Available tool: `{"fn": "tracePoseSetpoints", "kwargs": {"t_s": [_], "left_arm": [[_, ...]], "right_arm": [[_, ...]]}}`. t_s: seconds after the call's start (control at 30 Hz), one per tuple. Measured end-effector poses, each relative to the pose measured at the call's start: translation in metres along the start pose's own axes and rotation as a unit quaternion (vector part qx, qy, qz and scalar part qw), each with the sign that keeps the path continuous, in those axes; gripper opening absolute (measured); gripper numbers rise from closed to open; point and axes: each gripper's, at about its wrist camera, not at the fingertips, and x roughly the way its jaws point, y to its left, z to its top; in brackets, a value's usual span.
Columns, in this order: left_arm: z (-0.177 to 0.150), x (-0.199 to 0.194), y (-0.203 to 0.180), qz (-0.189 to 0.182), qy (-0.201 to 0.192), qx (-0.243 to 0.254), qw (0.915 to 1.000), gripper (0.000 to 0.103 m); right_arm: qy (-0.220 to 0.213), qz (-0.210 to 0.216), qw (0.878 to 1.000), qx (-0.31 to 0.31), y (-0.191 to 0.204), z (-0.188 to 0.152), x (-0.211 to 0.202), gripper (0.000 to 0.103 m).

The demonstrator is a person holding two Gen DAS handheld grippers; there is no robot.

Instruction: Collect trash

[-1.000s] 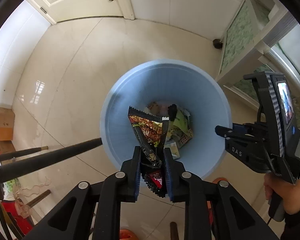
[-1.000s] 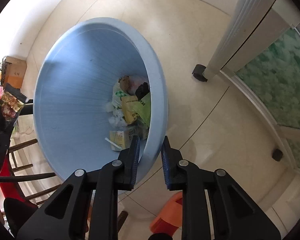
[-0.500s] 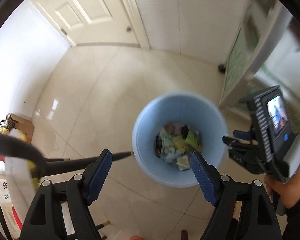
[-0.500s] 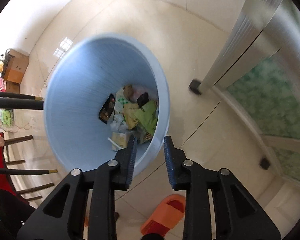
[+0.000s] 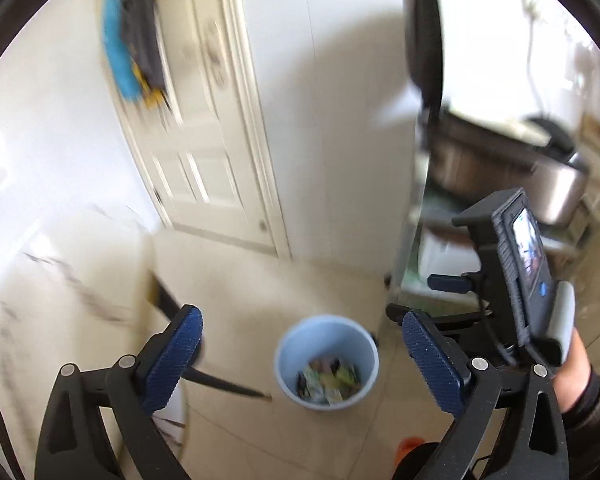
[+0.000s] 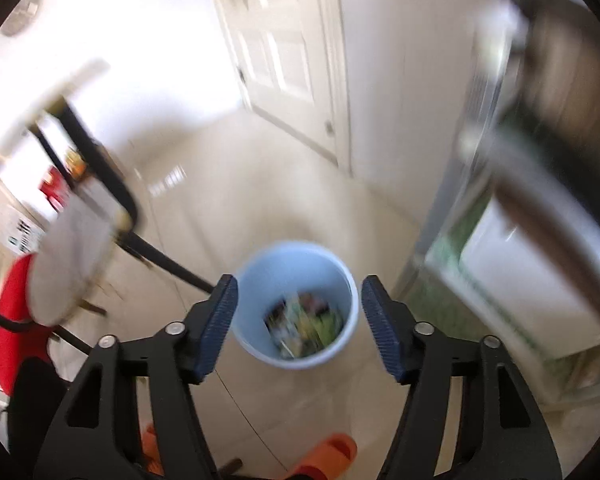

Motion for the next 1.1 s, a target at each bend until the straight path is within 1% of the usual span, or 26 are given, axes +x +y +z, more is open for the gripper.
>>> {"fn": "tracePoseSetpoints", "kwargs": {"t_s": [0.03, 0.07, 0.13, 0.17, 0.2, 0.23, 0.27, 0.3, 0.37, 0.4, 0.43, 0.6, 0.7, 0.77, 0.87, 0.9, 0.93, 0.97, 1.0, 1.07, 1.1], "left_arm": [[-0.004, -0.02, 0.002, 0.002, -0.014, -0.002, 0.9999, 0.103], [-0.008, -0.046, 0.006, 0.006, -0.03, -0.003, 0.9995, 0.102], [-0.015, -0.085, 0.008, 0.016, -0.055, -0.007, 0.9983, 0.102], [-0.019, -0.108, 0.012, 0.022, -0.069, -0.007, 0.9973, 0.102], [-0.025, -0.131, 0.02, 0.029, -0.082, -0.01, 0.9962, 0.102], [-0.032, -0.152, 0.02, 0.038, -0.093, -0.015, 0.9948, 0.102], [-0.038, -0.177, 0.026, 0.05, -0.108, -0.023, 0.9926, 0.103], [-0.047, -0.198, 0.028, 0.058, -0.119, -0.029, 0.9908, 0.102], [-0.063, -0.242, 0.035, 0.077, -0.146, -0.045, 0.9852, 0.103], [-0.073, -0.26, 0.037, 0.092, -0.157, -0.053, 0.982, 0.103], [-0.084, -0.281, 0.037, 0.109, -0.168, -0.06, 0.9779, 0.103], [-0.126, -0.356, 0.033, 0.151, -0.214, -0.086, 0.9614, 0.103], [-0.145, -0.403, 0.027, 0.167, -0.239, -0.095, 0.9516, 0.103], [-0.157, -0.426, 0.018, 0.181, -0.258, -0.105, 0.9433, 0.103], [-0.165, -0.453, 0.002, 0.195, -0.29, -0.119, 0.9295, 0.103], [-0.174, -0.447, 0.004, 0.199, -0.295, -0.121, 0.9267, 0.103], [-0.18, -0.458, -0.002, 0.21, -0.302, -0.126, 0.9213, 0.103], [-0.184, -0.46, -0.008, 0.221, -0.304, -0.128, 0.9178, 0.103], [-0.189, -0.464, -0.014, 0.235, -0.304, -0.129, 0.9142, 0.103], [-0.194, -0.467, -0.025, 0.25, -0.303, -0.131, 0.9104, 0.103], [-0.197, -0.471, -0.031, 0.255, -0.3, -0.131, 0.9099, 0.103]], "right_arm": [[-0.017, 0.002, 1.0, -0.009, 0.011, 0.007, -0.025, 0.065], [-0.032, 0.001, 0.999, -0.016, 0.02, 0.013, -0.043, 0.066], [-0.063, 0.006, 0.997, -0.033, 0.041, 0.022, -0.082, 0.067], [-0.082, 0.011, 0.996, -0.04, 0.054, 0.027, -0.105, 0.07], [-0.096, 0.015, 0.994, -0.047, 0.065, 0.03, -0.121, 0.082], [-0.114, 0.02, 0.992, -0.054, 0.078, 0.033, -0.141, 0.088], [-0.137, 0.021, 0.989, -0.061, 0.094, 0.037, -0.163, 0.097], [-0.152, 0.025, 0.986, -0.069, 0.108, 0.037, -0.179, 0.097], [-0.176, 0.046, 0.98, -0.084, 0.138, 0.044, -0.213, 0.098], [-0.189, 0.052, 0.977, -0.089, 0.151, 0.044, -0.225, 0.102], [-0.201, 0.054, 0.973, -0.095, 0.164, 0.044, -0.241, 0.103], [-0.263, 0.057, 0.954, -0.133, 0.232, 0.03, -0.31, 0.103], [-0.291, 0.067, 0.943, -0.148, 0.26, 0.021, -0.349, 0.103], [-0.318, 0.076, 0.932, -0.158, 0.281, 0.012, -0.374, 0.103], [-0.353, 0.077, 0.917, -0.167, 0.304, 0.001, -0.405, 0.103], [-0.362, 0.079, 0.913, -0.171, 0.31, -0.004, -0.412, 0.103], [-0.372, 0.081, 0.908, -0.174, 0.316, -0.008, -0.419, 0.103], [-0.381, 0.079, 0.904, -0.175, 0.323, -0.013, -0.425, 0.103], [-0.386, 0.077, 0.902, -0.177, 0.332, -0.016, -0.43, 0.103], [-0.393, 0.073, 0.899, -0.177, 0.344, -0.024, -0.435, 0.103], [-0.396, 0.073, 0.899, -0.173, 0.349, -0.028, -0.436, 0.103]]}}
